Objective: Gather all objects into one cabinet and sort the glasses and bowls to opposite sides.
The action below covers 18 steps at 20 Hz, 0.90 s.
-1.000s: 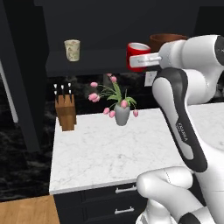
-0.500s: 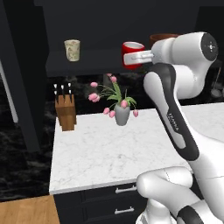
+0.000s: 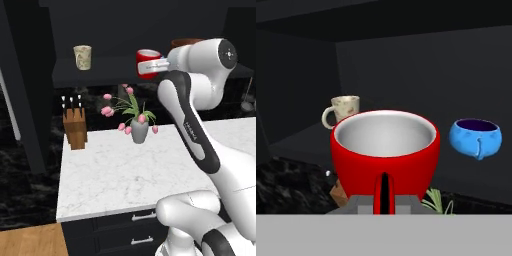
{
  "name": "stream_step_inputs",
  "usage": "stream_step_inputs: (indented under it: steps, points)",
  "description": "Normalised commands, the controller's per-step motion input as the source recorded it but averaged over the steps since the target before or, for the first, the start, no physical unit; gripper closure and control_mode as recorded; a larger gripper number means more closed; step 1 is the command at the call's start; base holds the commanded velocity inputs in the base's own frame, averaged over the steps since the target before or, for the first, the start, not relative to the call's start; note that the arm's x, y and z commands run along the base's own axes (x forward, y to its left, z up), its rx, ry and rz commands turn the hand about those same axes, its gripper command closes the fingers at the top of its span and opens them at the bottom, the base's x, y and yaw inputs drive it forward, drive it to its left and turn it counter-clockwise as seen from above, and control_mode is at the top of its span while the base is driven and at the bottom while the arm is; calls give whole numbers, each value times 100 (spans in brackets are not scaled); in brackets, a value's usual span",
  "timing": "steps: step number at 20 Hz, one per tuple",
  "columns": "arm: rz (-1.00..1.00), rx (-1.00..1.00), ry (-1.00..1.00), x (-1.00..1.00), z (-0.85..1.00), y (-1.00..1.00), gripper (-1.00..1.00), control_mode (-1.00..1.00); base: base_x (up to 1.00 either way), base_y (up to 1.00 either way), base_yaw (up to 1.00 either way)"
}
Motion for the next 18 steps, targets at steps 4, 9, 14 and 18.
stream_step_inputs:
  steps: [4,9,14,18]
  points:
    - [0,0,0,38,-14,4,100,-100,0,0,0]
    - [0,0,0,36,-11,4,100,-100,0,0,0]
    - [0,0,0,33,-11,6,100,-100,0,0,0]
    - [0,0,0,34,-9,8,100,-100,0,0,0]
